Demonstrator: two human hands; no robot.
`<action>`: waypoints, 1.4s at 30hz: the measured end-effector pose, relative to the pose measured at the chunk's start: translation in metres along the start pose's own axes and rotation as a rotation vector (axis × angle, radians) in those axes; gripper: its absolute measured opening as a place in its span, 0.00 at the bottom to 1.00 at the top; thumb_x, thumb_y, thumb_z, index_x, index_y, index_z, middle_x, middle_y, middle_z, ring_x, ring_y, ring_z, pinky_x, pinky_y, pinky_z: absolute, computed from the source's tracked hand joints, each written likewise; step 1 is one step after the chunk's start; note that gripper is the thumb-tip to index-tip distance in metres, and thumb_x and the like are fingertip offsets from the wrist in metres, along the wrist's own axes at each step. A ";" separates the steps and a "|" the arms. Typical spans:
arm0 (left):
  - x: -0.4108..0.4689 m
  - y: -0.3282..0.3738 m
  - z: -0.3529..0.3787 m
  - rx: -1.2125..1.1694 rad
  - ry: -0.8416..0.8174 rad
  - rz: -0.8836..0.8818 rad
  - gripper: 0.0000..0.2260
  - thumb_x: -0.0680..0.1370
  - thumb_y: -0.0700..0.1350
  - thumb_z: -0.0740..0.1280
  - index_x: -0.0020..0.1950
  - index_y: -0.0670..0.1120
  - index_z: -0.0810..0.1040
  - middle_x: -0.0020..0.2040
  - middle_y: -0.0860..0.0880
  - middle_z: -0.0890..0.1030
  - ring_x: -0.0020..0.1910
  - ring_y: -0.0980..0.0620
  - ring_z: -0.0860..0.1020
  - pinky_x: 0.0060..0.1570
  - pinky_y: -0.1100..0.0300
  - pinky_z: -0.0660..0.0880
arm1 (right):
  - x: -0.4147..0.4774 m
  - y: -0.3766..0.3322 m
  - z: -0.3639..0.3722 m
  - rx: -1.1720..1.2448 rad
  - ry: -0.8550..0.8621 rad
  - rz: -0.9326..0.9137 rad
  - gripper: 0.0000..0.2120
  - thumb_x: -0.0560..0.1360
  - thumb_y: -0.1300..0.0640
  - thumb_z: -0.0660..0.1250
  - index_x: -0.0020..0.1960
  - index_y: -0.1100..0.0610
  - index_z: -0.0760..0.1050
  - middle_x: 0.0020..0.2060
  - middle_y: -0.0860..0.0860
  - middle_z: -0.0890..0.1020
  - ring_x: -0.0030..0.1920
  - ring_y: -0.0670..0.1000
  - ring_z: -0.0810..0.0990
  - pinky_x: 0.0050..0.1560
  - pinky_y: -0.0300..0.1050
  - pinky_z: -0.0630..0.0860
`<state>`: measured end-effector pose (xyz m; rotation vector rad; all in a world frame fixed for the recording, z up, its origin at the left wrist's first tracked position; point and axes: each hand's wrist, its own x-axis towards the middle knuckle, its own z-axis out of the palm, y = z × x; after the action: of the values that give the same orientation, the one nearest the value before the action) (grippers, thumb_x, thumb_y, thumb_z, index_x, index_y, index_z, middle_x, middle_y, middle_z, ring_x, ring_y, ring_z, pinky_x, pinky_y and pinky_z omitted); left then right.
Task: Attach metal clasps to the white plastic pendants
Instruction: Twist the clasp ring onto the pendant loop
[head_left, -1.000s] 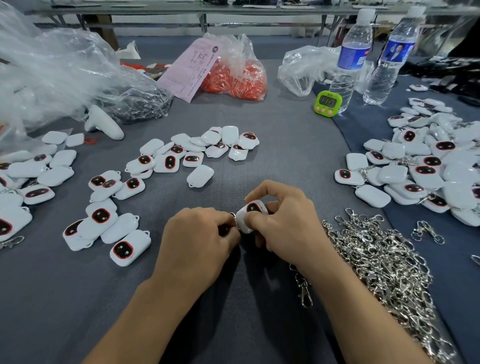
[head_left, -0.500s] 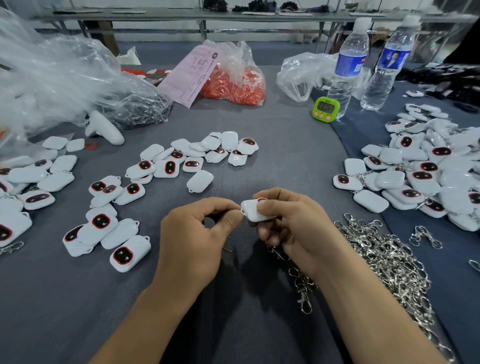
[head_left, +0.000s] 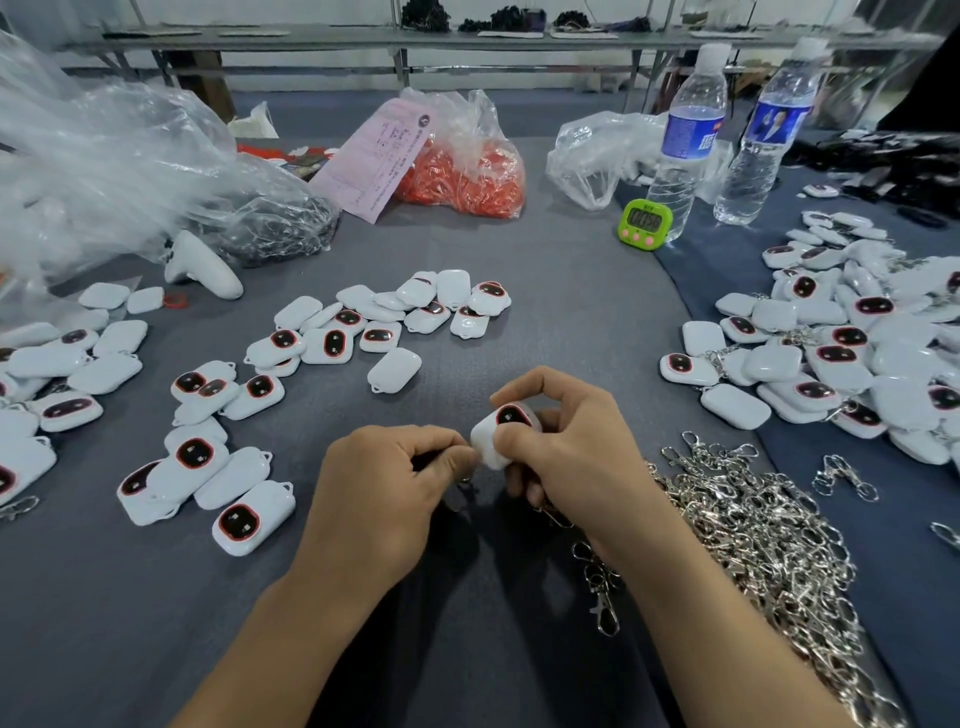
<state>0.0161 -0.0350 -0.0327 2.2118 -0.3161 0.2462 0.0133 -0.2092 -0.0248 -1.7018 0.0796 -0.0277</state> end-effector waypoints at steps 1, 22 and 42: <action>0.000 0.000 -0.001 0.000 -0.008 -0.014 0.08 0.74 0.51 0.75 0.42 0.66 0.82 0.32 0.61 0.82 0.32 0.59 0.79 0.36 0.70 0.72 | 0.000 0.000 0.001 -0.016 0.003 -0.022 0.12 0.72 0.65 0.68 0.46 0.48 0.80 0.31 0.57 0.84 0.23 0.51 0.76 0.27 0.43 0.73; 0.003 0.017 -0.007 -0.554 0.044 -0.102 0.17 0.69 0.35 0.77 0.46 0.57 0.88 0.41 0.53 0.87 0.41 0.58 0.85 0.41 0.70 0.78 | 0.001 -0.012 -0.006 0.616 -0.173 0.333 0.07 0.76 0.69 0.63 0.50 0.62 0.78 0.32 0.61 0.81 0.23 0.49 0.74 0.20 0.37 0.67; 0.005 0.013 -0.005 -0.273 0.160 -0.218 0.12 0.68 0.42 0.80 0.39 0.60 0.86 0.34 0.59 0.85 0.32 0.63 0.81 0.35 0.75 0.73 | 0.002 -0.011 -0.002 0.402 0.081 0.249 0.14 0.74 0.67 0.66 0.33 0.52 0.72 0.35 0.57 0.77 0.26 0.49 0.68 0.25 0.40 0.61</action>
<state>0.0161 -0.0391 -0.0186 1.9241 -0.0175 0.2427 0.0160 -0.2097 -0.0135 -1.2795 0.3245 0.0694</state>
